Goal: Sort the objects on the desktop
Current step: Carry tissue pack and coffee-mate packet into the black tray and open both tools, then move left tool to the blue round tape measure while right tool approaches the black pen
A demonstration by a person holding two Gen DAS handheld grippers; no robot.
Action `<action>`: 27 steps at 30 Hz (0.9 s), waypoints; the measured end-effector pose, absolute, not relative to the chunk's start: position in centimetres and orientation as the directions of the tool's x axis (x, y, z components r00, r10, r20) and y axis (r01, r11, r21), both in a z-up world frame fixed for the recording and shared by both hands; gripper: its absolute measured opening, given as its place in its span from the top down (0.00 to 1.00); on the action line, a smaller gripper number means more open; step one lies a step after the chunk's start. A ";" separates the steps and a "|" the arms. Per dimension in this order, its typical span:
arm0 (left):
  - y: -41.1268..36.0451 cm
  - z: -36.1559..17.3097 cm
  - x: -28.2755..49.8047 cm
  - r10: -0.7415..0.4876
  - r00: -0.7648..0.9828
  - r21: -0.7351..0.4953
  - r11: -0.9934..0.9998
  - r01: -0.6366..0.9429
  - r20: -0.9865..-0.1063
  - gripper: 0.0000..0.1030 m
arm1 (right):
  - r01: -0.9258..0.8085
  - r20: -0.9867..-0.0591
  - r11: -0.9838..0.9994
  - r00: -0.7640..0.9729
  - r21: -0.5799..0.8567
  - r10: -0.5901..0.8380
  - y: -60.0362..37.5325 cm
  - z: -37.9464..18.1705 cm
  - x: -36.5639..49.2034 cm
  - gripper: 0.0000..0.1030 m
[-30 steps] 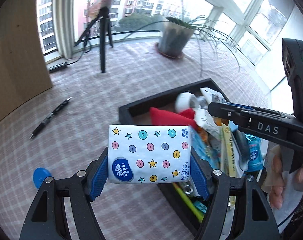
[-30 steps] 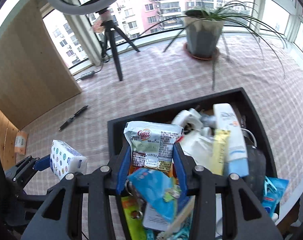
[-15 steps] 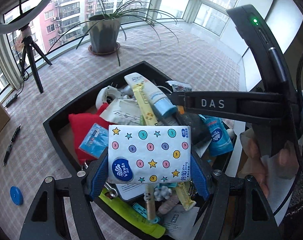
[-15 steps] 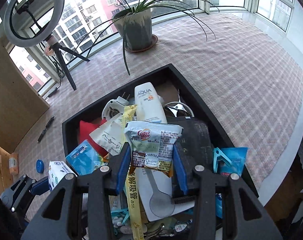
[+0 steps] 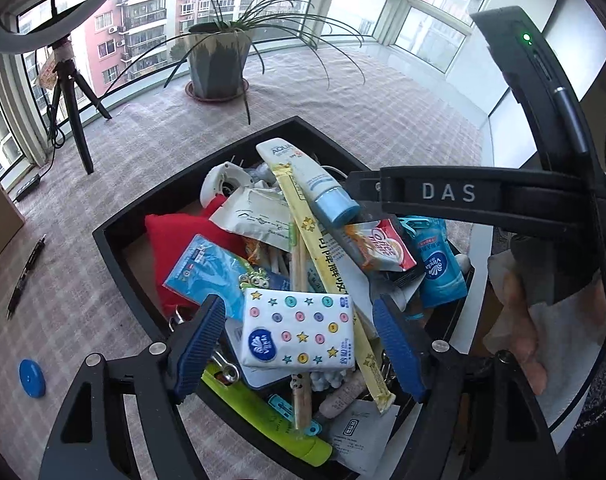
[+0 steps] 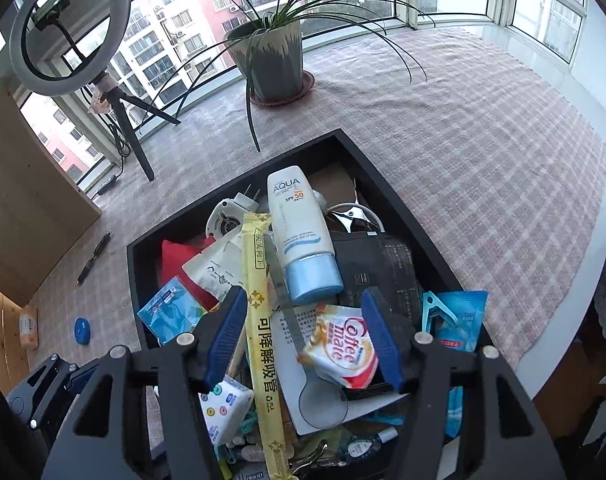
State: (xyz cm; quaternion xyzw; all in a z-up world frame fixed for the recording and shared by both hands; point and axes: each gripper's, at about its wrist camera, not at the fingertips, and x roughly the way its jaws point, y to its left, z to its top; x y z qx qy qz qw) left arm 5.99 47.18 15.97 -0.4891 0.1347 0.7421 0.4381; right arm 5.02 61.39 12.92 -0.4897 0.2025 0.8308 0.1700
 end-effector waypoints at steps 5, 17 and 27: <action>44.7 15.5 4.2 0.490 -0.183 -0.209 -0.639 -0.740 -0.852 0.28 | -0.427 -0.876 -0.886 -0.479 0.181 0.052 59.9 13.5 3.7 0.43; 34.1 12.2 -2.8 0.348 -0.299 -0.150 -0.836 -0.529 -0.888 0.28 | -0.156 -0.871 -0.972 -0.485 0.174 -0.078 50.8 13.7 -2.9 0.41; 25.1 8.2 -7.4 0.183 -0.339 -0.054 -0.932 -0.358 -0.923 0.28 | 0.003 -0.896 -0.983 -0.410 0.186 -0.171 41.8 12.7 -10.8 0.41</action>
